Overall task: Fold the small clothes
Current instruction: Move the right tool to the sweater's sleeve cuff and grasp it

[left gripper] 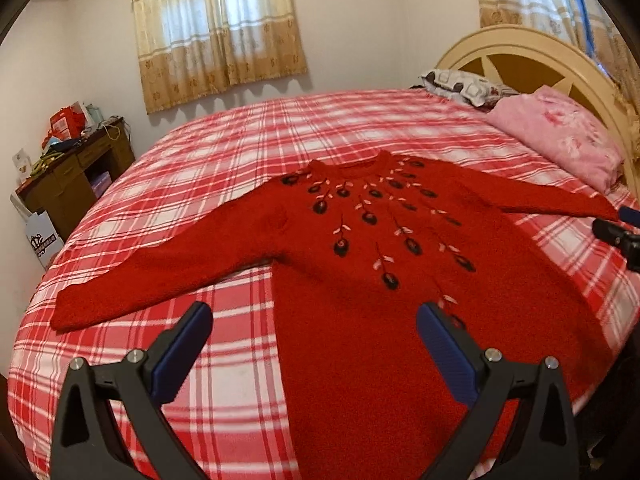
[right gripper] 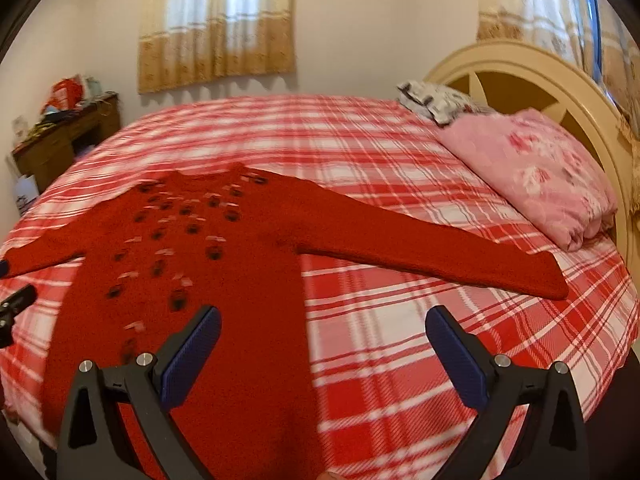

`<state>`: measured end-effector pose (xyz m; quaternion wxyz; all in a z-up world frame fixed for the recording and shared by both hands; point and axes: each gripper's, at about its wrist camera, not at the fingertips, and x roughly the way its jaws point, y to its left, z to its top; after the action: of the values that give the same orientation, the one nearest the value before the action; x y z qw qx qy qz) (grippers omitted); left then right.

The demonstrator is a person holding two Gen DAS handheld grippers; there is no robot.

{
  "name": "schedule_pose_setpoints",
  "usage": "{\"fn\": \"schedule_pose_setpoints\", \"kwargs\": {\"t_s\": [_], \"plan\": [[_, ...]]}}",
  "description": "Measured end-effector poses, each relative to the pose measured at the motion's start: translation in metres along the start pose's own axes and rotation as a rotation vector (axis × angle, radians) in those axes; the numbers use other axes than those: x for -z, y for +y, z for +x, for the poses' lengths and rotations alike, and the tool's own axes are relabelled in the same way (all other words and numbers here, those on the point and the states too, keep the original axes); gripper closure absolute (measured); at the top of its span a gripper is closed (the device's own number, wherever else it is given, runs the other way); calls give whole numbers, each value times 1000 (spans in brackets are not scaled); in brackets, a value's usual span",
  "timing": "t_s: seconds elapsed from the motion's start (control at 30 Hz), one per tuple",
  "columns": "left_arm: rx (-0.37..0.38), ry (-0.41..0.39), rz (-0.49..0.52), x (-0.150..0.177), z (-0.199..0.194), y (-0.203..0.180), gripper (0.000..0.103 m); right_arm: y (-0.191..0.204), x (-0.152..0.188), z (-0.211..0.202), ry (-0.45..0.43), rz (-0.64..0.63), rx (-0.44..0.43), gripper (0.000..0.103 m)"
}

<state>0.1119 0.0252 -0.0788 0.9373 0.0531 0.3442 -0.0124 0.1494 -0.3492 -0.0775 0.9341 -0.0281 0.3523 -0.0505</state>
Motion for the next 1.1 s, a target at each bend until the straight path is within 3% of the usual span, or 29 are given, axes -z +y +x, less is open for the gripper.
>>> {"fn": "schedule_pose_setpoints", "kwargs": {"t_s": [0.23, 0.43, 0.8, 1.1], "plan": [[-35, 40, -5, -14, 45, 7, 0, -45, -10, 49, 69, 49, 80, 1], [-79, 50, -21, -20, 74, 17, 0, -109, -20, 80, 124, 166, 135, 1], [-128, 63, -35, -25, 105, 24, 0, -230, -24, 100, 182, 383, 300, 1], [-165, 61, -62, -30, 117, 41, 0, -284, -16, 106, 226, 532, 273, 4]]}}
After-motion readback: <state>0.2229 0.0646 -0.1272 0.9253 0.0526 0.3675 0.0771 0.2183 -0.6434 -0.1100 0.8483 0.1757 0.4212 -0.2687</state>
